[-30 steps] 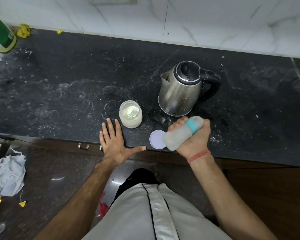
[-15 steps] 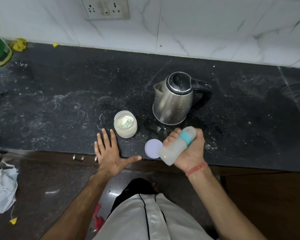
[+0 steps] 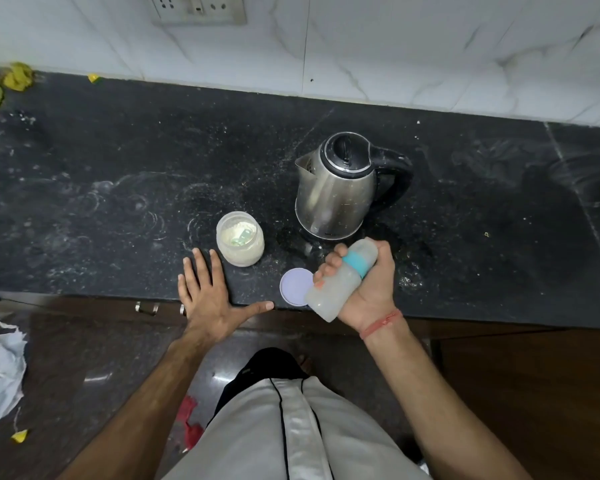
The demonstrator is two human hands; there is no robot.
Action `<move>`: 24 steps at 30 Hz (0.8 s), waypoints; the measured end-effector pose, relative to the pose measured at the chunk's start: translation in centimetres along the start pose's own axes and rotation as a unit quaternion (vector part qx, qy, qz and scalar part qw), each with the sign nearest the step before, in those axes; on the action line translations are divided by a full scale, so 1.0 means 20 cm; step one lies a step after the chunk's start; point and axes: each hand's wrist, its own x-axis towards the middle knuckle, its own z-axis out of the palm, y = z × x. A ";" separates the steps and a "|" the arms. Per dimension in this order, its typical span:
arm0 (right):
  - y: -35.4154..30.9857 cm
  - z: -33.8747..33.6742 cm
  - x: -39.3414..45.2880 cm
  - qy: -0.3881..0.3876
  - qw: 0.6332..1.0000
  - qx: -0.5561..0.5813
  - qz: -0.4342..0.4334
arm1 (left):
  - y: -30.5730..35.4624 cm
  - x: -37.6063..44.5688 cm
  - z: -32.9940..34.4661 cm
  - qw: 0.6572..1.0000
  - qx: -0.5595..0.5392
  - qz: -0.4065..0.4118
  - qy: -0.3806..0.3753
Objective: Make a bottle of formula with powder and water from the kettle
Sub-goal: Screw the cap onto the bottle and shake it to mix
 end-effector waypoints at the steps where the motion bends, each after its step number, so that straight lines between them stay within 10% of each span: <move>1: 0.00 -0.01 0.00 0.001 1.000 -0.005 -0.003 | 0.00 0.00 0.00 1.000 0.000 0.000 0.000; 24: -0.07 -0.03 0.05 0.018 0.996 0.080 -0.034 | 0.02 -0.01 -0.02 1.000 -0.005 -0.001 -0.005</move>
